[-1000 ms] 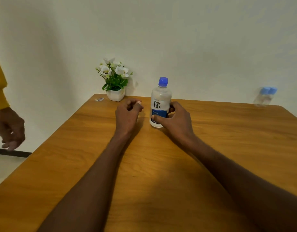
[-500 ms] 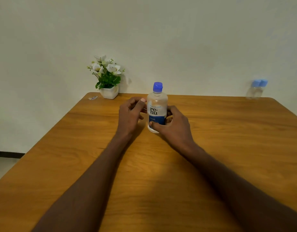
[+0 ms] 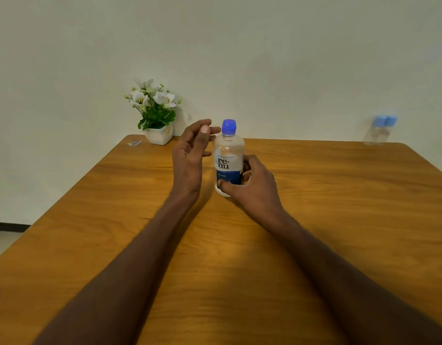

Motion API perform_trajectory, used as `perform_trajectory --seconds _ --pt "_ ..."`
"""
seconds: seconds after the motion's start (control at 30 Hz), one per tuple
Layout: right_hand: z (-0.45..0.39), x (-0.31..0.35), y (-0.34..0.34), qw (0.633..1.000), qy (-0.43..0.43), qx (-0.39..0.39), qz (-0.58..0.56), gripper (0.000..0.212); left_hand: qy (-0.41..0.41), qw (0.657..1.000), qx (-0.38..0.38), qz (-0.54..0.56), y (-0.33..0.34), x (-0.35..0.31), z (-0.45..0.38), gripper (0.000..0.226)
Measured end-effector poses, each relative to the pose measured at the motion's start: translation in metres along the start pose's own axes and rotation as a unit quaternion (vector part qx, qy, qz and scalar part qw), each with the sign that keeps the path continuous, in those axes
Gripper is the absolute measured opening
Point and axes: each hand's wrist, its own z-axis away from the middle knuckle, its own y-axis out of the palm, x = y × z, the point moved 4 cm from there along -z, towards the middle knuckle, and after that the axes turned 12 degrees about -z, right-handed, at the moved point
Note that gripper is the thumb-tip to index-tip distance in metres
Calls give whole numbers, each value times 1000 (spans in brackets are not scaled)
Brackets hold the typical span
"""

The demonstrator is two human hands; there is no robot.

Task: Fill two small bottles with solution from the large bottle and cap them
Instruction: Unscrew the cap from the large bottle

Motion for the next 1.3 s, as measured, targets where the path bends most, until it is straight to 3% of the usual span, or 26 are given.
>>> perform_trajectory --seconds 0.3,0.63,0.8,0.93,1.03,1.17,1.3 --pt "-1 -2 1 1000 0 5 -1 72 23 998 41 30 11 -13 4 39" --pt "-1 -1 1 1000 3 3 -1 70 3 998 27 59 17 -19 4 35" --pt "-1 -1 0 1000 3 1 5 71 -32 992 -17 117 6 -23 -1 36" --pt "1 2 -1 1000 -1 2 9 70 -27 999 -27 26 -22 -16 1 28" --pt "2 4 -2 1000 1 0 10 70 -54 995 7 -87 -38 0 12 23" --pt "2 5 -1 1000 0 4 18 72 -100 957 87 -258 -44 19 30 23" --pt "1 3 0 1000 0 5 28 76 -119 924 150 -331 -47 25 35 30"
